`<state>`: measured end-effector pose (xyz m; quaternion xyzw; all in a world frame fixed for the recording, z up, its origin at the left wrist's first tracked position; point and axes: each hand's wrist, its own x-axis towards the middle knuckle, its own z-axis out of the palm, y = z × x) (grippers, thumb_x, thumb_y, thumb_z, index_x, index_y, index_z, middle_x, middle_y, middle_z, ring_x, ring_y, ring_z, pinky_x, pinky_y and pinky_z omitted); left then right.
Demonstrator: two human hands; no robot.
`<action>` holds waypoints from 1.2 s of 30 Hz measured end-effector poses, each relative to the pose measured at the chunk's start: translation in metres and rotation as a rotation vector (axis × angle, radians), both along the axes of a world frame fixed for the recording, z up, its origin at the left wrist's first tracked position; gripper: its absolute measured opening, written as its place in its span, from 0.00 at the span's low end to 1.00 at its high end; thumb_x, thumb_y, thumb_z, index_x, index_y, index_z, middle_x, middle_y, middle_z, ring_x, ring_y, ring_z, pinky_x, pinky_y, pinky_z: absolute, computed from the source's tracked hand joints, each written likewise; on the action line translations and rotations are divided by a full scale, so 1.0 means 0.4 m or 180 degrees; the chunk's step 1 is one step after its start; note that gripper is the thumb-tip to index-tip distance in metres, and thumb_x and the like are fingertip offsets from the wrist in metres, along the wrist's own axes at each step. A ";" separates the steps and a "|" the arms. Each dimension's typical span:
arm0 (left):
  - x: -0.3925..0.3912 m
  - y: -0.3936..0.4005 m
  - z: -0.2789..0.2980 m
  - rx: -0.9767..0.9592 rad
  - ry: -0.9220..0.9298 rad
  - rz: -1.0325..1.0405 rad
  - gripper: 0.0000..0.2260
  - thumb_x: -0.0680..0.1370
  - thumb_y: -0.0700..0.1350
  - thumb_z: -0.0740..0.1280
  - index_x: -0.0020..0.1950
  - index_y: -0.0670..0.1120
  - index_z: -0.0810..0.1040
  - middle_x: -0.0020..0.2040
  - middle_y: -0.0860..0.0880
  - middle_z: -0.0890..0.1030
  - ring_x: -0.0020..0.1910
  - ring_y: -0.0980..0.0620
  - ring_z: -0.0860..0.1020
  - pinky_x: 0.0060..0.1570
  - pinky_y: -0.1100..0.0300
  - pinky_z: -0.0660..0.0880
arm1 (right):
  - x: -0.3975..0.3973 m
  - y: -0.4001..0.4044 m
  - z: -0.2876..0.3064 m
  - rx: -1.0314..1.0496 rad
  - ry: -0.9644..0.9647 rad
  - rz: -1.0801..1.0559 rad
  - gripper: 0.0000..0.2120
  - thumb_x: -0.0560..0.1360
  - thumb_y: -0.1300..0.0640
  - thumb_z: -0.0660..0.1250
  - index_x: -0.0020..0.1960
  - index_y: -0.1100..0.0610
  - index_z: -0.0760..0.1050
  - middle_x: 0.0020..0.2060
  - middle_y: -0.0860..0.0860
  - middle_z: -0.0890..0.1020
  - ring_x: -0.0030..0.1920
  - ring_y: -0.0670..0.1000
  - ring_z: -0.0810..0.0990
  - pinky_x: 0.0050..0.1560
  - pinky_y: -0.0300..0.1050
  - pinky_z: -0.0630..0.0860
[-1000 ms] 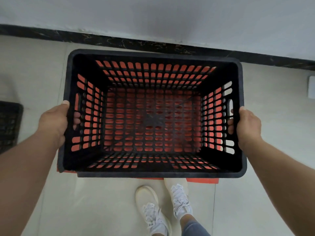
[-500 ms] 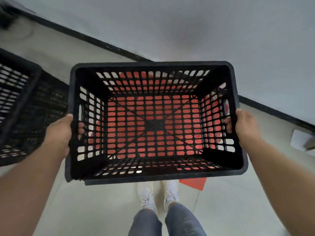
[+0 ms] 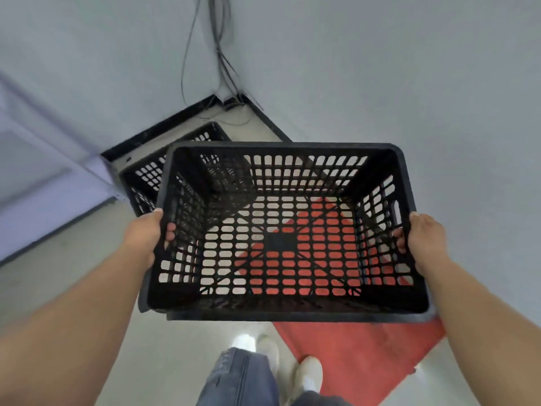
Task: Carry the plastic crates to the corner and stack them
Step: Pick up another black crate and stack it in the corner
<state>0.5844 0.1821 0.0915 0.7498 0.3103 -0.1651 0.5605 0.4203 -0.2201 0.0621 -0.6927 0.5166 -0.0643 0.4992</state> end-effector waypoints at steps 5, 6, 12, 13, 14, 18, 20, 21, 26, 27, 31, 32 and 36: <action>-0.005 0.150 0.095 -0.0045 -0.0100 0.0455 0.13 0.81 0.50 0.56 0.44 0.45 0.73 0.35 0.48 0.74 0.30 0.52 0.70 0.31 0.60 0.68 | 0.175 0.089 0.101 0.0036 -0.0138 0.0482 0.16 0.77 0.57 0.51 0.46 0.65 0.73 0.32 0.59 0.76 0.26 0.56 0.70 0.31 0.48 0.68; -0.003 0.176 0.106 -0.0024 -0.0098 0.0537 0.13 0.81 0.51 0.56 0.44 0.44 0.74 0.35 0.48 0.74 0.31 0.52 0.71 0.33 0.59 0.69 | 0.212 0.108 0.115 0.0040 -0.0161 0.0567 0.16 0.77 0.57 0.51 0.46 0.65 0.73 0.31 0.59 0.76 0.26 0.56 0.70 0.32 0.49 0.69; 0.074 0.327 0.137 -0.0042 -0.0131 0.1018 0.14 0.81 0.52 0.57 0.46 0.43 0.75 0.35 0.48 0.75 0.32 0.52 0.72 0.35 0.58 0.71 | 0.447 0.252 0.155 0.0046 -0.0247 0.0947 0.15 0.77 0.57 0.52 0.48 0.65 0.74 0.33 0.59 0.77 0.26 0.55 0.70 0.31 0.49 0.69; 0.097 0.351 0.138 -0.0040 -0.0140 0.1074 0.14 0.81 0.51 0.57 0.46 0.43 0.75 0.35 0.48 0.75 0.32 0.51 0.72 0.35 0.57 0.71 | 0.490 0.277 0.157 0.0063 -0.0236 0.0992 0.15 0.77 0.57 0.52 0.48 0.65 0.74 0.32 0.59 0.77 0.26 0.55 0.70 0.31 0.48 0.68; 0.122 0.376 0.137 -0.0037 -0.0152 0.1138 0.14 0.81 0.51 0.57 0.46 0.43 0.75 0.36 0.48 0.76 0.33 0.51 0.72 0.36 0.57 0.71 | 0.534 0.301 0.159 0.0080 -0.0215 0.1040 0.15 0.78 0.57 0.52 0.48 0.65 0.74 0.32 0.59 0.77 0.26 0.55 0.69 0.31 0.47 0.68; 0.226 0.469 0.127 -0.0086 -0.0135 0.1338 0.13 0.81 0.50 0.58 0.47 0.42 0.75 0.37 0.47 0.76 0.33 0.51 0.72 0.35 0.58 0.71 | 0.708 0.396 0.165 0.0077 -0.0153 0.1203 0.14 0.78 0.57 0.52 0.47 0.63 0.74 0.32 0.58 0.77 0.26 0.54 0.69 0.29 0.45 0.67; 0.281 0.508 0.116 -0.0096 -0.0115 0.1385 0.13 0.81 0.50 0.57 0.49 0.42 0.75 0.37 0.47 0.76 0.33 0.51 0.72 0.35 0.58 0.70 | 0.788 0.437 0.155 0.0110 -0.0169 0.1233 0.13 0.78 0.57 0.53 0.47 0.63 0.73 0.33 0.59 0.77 0.26 0.54 0.69 0.28 0.45 0.67; 0.309 0.524 0.110 -0.0112 -0.0110 0.1394 0.13 0.81 0.50 0.57 0.50 0.42 0.75 0.37 0.47 0.76 0.33 0.51 0.72 0.35 0.58 0.70 | 0.827 0.455 0.146 0.0119 -0.0184 0.1251 0.13 0.78 0.56 0.53 0.47 0.63 0.73 0.33 0.59 0.77 0.26 0.54 0.69 0.28 0.46 0.67; 0.435 0.576 0.087 -0.0089 -0.0101 0.1570 0.12 0.80 0.50 0.57 0.48 0.43 0.75 0.37 0.47 0.76 0.33 0.52 0.72 0.36 0.58 0.70 | 0.978 0.517 0.109 0.0078 -0.0186 0.1306 0.14 0.77 0.55 0.53 0.43 0.62 0.73 0.33 0.59 0.77 0.26 0.55 0.69 0.28 0.45 0.67; 0.463 0.583 0.079 -0.0069 -0.0084 0.1626 0.12 0.80 0.50 0.57 0.47 0.43 0.75 0.37 0.47 0.76 0.33 0.52 0.72 0.36 0.59 0.70 | 1.013 0.526 0.101 0.0099 -0.0171 0.1321 0.14 0.77 0.56 0.53 0.43 0.62 0.73 0.33 0.59 0.77 0.26 0.55 0.68 0.28 0.44 0.67; 0.563 0.585 0.031 -0.0025 -0.0006 0.1773 0.10 0.79 0.49 0.58 0.46 0.45 0.74 0.37 0.47 0.77 0.33 0.53 0.73 0.36 0.59 0.70 | 1.142 0.539 0.065 0.0006 -0.0139 0.1526 0.15 0.76 0.55 0.53 0.45 0.64 0.74 0.33 0.59 0.77 0.25 0.55 0.69 0.28 0.46 0.67; 0.584 0.580 0.016 -0.0029 0.0008 0.1821 0.10 0.79 0.48 0.58 0.46 0.45 0.74 0.37 0.47 0.77 0.33 0.53 0.72 0.35 0.59 0.70 | 1.171 0.540 0.055 -0.0080 -0.0128 0.1587 0.16 0.76 0.55 0.53 0.46 0.65 0.74 0.33 0.60 0.77 0.25 0.55 0.69 0.29 0.46 0.68; 0.664 0.559 -0.055 0.0003 0.0023 0.1942 0.10 0.80 0.49 0.58 0.46 0.45 0.75 0.37 0.48 0.77 0.32 0.53 0.72 0.30 0.62 0.70 | 1.291 0.533 -0.005 -0.0241 -0.0032 0.1830 0.15 0.78 0.55 0.53 0.47 0.63 0.73 0.33 0.58 0.77 0.28 0.55 0.71 0.31 0.47 0.70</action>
